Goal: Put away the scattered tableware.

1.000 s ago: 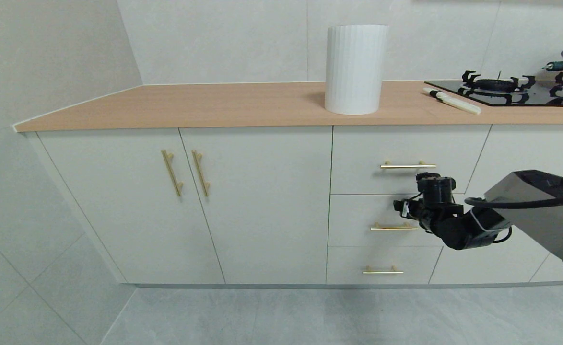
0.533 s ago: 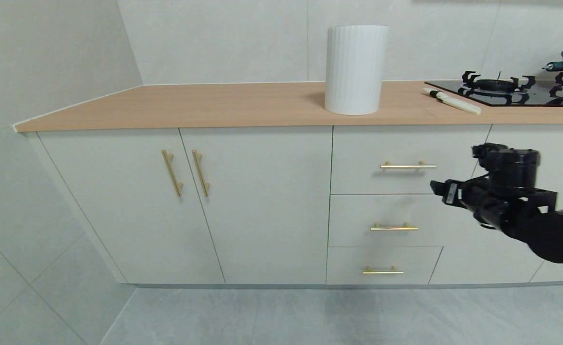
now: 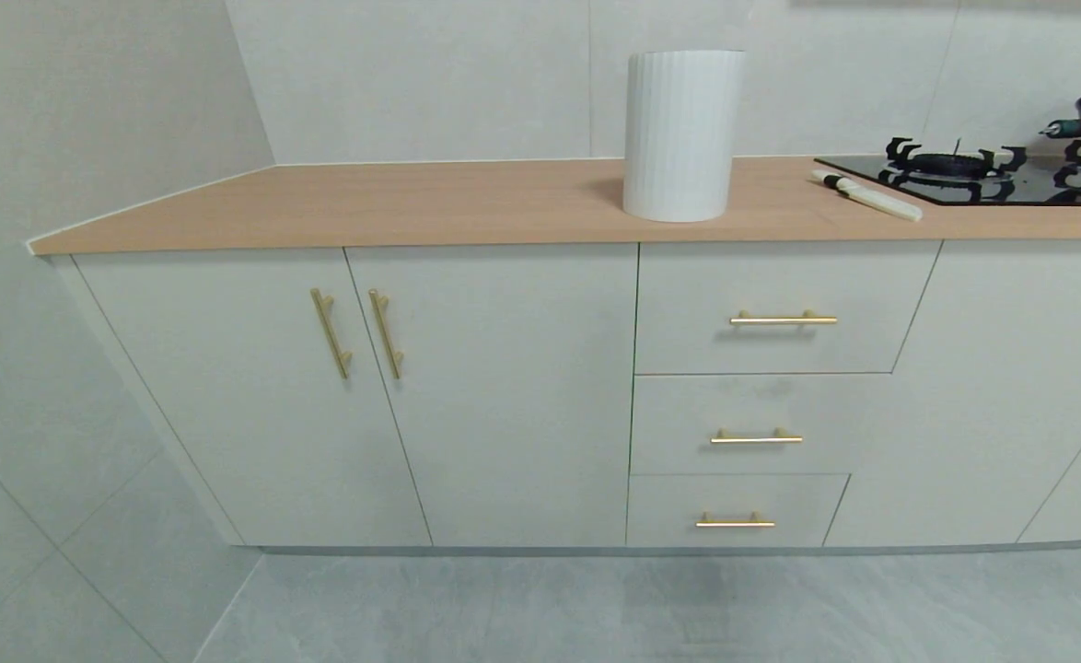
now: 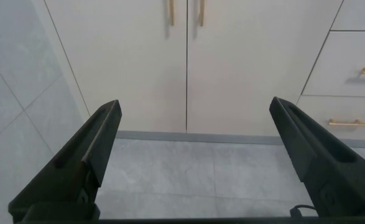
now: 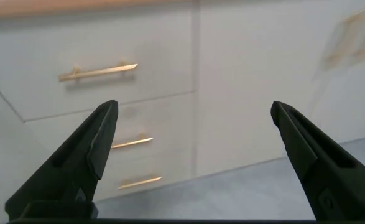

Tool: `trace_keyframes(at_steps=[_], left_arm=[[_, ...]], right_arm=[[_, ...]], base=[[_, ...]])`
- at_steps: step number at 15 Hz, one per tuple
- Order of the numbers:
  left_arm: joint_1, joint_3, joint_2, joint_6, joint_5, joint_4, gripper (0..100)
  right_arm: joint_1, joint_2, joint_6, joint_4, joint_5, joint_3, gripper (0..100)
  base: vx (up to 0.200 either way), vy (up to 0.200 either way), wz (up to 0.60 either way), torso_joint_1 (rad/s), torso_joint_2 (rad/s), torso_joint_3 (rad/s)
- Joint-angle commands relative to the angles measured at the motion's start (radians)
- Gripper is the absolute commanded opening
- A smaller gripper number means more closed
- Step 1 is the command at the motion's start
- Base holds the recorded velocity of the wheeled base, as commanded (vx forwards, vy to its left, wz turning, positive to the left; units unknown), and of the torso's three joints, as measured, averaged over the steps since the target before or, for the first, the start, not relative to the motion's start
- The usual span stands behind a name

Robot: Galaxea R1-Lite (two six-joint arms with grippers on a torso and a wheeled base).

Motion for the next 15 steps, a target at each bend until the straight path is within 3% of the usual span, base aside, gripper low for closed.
trace_keyframes(at_steps=[1, 3, 6, 11, 15], left_arm=[[0.0, 0.0, 0.0, 0.0, 0.001, -0.001, 100], [0.0, 0.0, 0.0, 0.0, 0.001, -0.001, 100], [0.0, 0.0, 0.0, 0.0, 0.001, -0.001, 100], [0.0, 0.0, 0.0, 0.0, 0.001, -0.001, 100], [0.0, 0.0, 0.0, 0.0, 0.001, -0.001, 100]], right_arm=[[-0.05, -0.491, -0.087, 0.257, -0.005, 0.089, 100], [-0.052, -0.711, -0.127, 0.47, -0.01, 0.086, 100], [-0.088, -0.866, -0.144, 0.594, -0.002, 0.09, 100], [-0.128, -0.981, -0.136, 0.588, 0.159, 0.188, 100], [-0.128, -0.981, -0.133, 0.538, 0.305, 0.356, 100]], base=[[0.0, 0.0, 0.0, 0.0, 0.0, 0.0], [0.0, 0.0, 0.0, 0.0, 0.0, 0.0], [0.0, 0.0, 0.0, 0.0, 0.0, 0.0], [0.0, 0.0, 0.0, 0.0, 0.0, 0.0], [0.0, 0.0, 0.0, 0.0, 0.0, 0.0]])
